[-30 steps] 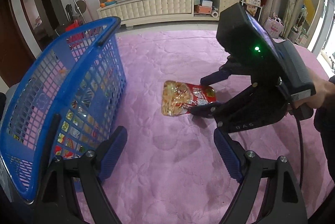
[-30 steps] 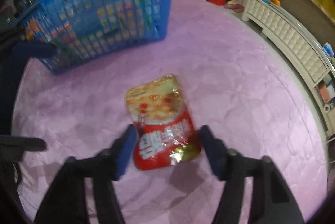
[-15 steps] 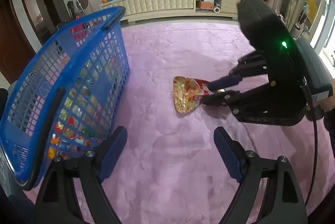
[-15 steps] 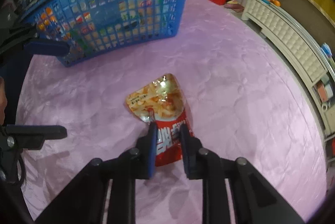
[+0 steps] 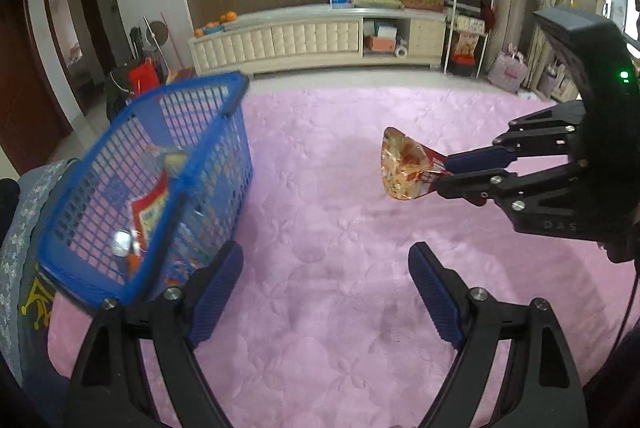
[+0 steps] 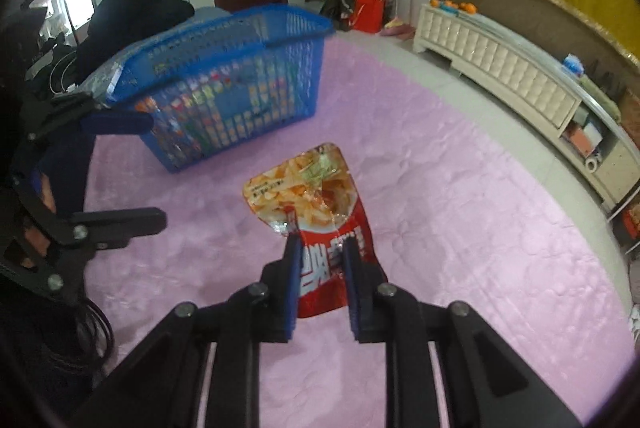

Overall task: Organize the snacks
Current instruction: 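Carry the red snack pack over the basket and open the right gripper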

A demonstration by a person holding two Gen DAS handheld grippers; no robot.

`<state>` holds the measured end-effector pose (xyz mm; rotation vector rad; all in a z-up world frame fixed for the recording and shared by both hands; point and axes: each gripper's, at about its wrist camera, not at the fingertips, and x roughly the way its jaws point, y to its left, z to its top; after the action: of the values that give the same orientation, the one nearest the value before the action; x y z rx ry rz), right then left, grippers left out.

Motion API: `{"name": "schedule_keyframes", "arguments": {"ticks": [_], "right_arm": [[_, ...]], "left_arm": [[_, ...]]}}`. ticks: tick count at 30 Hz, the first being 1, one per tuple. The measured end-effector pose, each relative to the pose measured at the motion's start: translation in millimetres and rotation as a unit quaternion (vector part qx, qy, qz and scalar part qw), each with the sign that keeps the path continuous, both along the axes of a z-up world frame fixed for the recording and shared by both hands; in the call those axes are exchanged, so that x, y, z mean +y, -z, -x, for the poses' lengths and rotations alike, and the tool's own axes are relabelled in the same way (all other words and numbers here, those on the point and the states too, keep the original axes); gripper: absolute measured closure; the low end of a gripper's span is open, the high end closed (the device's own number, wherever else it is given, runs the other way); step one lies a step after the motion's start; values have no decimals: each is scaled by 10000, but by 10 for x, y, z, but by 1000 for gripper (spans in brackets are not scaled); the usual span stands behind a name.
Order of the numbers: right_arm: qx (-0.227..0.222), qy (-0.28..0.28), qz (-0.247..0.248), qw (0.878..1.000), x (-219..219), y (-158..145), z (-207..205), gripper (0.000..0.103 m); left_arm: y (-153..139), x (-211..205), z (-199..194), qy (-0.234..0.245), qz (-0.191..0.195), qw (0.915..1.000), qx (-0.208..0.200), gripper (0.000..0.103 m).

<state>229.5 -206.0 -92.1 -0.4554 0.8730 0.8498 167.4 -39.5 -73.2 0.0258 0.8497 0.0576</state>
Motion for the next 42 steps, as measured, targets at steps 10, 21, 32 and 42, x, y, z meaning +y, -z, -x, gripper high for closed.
{"name": "schedule_keyframes", "arguments": {"ticks": [10,21,32,42], "right_arm": [[-529,62,-49,9986,375,-762,327,79],[-654,7,-198,9977,1061,-1065,393,79],[-485,-175,15,9987,1824,-914,98,79],[-163,131,558,9982,2210,-567,-296,78]], "left_arm": [[-600,526,366,-50,135,9976,-681,20],[-950,1340,479,-184,25,9961,-858,19],[-949,2159,393,-477,191,9959,-745,19],[-710,2478,132,-540,337,9965,-543,19]]}}
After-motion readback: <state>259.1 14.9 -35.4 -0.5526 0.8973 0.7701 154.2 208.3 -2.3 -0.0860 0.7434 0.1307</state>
